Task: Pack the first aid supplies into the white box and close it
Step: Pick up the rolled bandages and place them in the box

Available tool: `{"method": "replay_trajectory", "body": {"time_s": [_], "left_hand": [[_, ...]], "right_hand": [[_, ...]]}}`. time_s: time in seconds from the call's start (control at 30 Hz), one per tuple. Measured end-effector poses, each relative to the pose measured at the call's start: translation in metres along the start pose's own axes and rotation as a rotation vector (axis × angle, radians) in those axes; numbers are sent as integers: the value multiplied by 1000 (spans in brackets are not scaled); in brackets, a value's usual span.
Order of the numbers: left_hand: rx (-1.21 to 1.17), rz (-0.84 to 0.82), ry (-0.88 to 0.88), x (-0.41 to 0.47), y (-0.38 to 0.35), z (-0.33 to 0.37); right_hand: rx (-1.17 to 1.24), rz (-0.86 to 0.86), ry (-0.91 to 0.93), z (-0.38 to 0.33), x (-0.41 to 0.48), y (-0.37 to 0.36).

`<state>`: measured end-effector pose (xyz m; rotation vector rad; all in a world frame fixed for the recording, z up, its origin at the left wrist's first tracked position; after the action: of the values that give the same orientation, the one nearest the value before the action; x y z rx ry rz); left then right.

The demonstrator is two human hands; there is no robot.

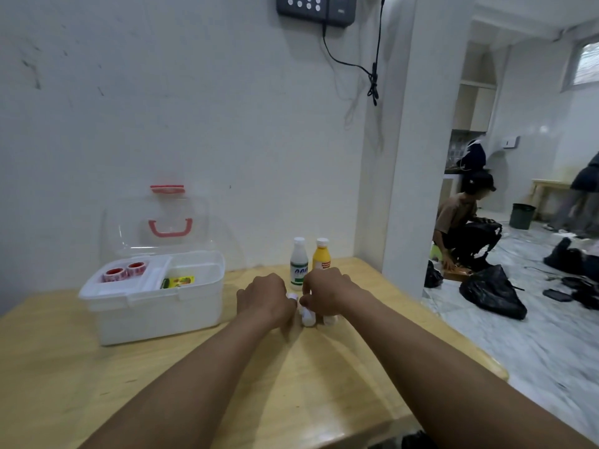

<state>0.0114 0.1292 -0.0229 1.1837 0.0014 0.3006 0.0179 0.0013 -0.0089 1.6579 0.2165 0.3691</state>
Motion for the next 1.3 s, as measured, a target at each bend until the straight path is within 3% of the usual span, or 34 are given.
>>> {"method": "replay_trajectory", "body": {"time_s": [0.17, 0.5, 0.73, 1.3], "left_hand": [[-28, 17, 77, 6, 4, -8], [-224, 140, 159, 0, 41, -14], [-424, 157, 156, -3, 88, -23], [-476, 216, 290, -7, 173, -142]], "right_hand": [[5, -10, -31, -3, 6, -3], [361, 192, -32, -8, -4, 24], [454, 291, -45, -26, -1, 56], [565, 305, 112, -134, 44, 87]]}}
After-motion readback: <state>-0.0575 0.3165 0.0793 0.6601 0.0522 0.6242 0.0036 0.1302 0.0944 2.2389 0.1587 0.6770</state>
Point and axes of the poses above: each hand's wrist, its own x-axis towards the middle knuckle, its own y-axis out of the back of the hand, z = x × y, the point moved 5 cm from there along x, towards the middle knuckle, and after that the axes turned 13 degrees about y, right-handed, at the moved point
